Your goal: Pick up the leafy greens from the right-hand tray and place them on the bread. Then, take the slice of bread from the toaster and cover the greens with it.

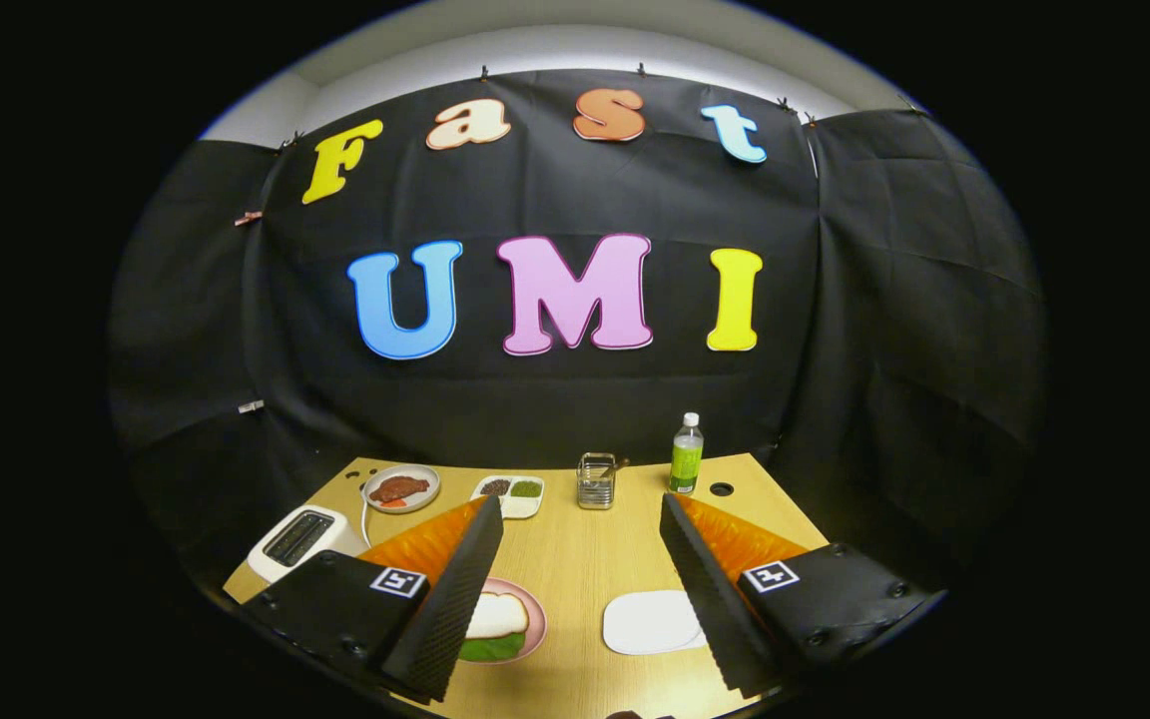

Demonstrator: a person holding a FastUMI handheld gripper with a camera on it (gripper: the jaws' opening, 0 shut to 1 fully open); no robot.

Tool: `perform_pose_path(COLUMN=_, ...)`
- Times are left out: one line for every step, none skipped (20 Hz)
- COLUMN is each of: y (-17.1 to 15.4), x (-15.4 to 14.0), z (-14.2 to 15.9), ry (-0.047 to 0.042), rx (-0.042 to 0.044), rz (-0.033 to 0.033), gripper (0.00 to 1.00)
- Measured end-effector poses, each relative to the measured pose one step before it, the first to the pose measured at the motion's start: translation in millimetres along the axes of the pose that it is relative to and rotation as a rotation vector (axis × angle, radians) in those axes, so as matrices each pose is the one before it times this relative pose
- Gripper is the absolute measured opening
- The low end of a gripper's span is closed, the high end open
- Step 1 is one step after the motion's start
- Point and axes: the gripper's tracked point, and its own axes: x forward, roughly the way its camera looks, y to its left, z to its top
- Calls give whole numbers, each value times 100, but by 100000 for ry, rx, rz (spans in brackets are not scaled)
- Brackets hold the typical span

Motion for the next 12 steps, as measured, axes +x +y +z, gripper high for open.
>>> perform_pose_path(y=-432, x=-486, z=561, ry=-1445, rx=1839, rz=-1193, gripper=99)
perform_pose_path(y=-428, x=-325, z=563, ry=-1580, rx=1219, rz=-965, gripper=99)
perform_pose_path(y=-557, x=-213, z=597, ry=-1849, rx=768, rz=-1145, gripper=99)
perform_pose_path(y=-659, x=-48, z=538, ry=-1551, rx=-249, rz=-1080, gripper=99)
perform_pose_path(y=-592, x=1, z=305, ry=-796, rx=-629, rz=-655, gripper=99)
perform_pose_path(y=-358, x=127, z=204, ry=-188, rx=-632, rz=191, gripper=99)
perform_pose_path(y=-176, x=94, z=285, ry=-41, rx=-61, rz=668, gripper=99)
perform_pose_path(y=-83, x=108, z=299, ry=266, rx=80, rz=1185, gripper=99)
perform_pose_path(y=-179, x=68, z=428, ry=-556, rx=-216, rz=1043, gripper=99)
perform_pose_path(y=-402, x=212, z=453, ry=-472, rx=-864, rz=360, gripper=99)
perform_pose_path(y=-370, x=240, z=339, ry=-214, rx=-1129, rz=193, gripper=99)
perform_pose_path(y=-60, x=165, z=153, ry=-107, rx=-913, rz=956, gripper=99)
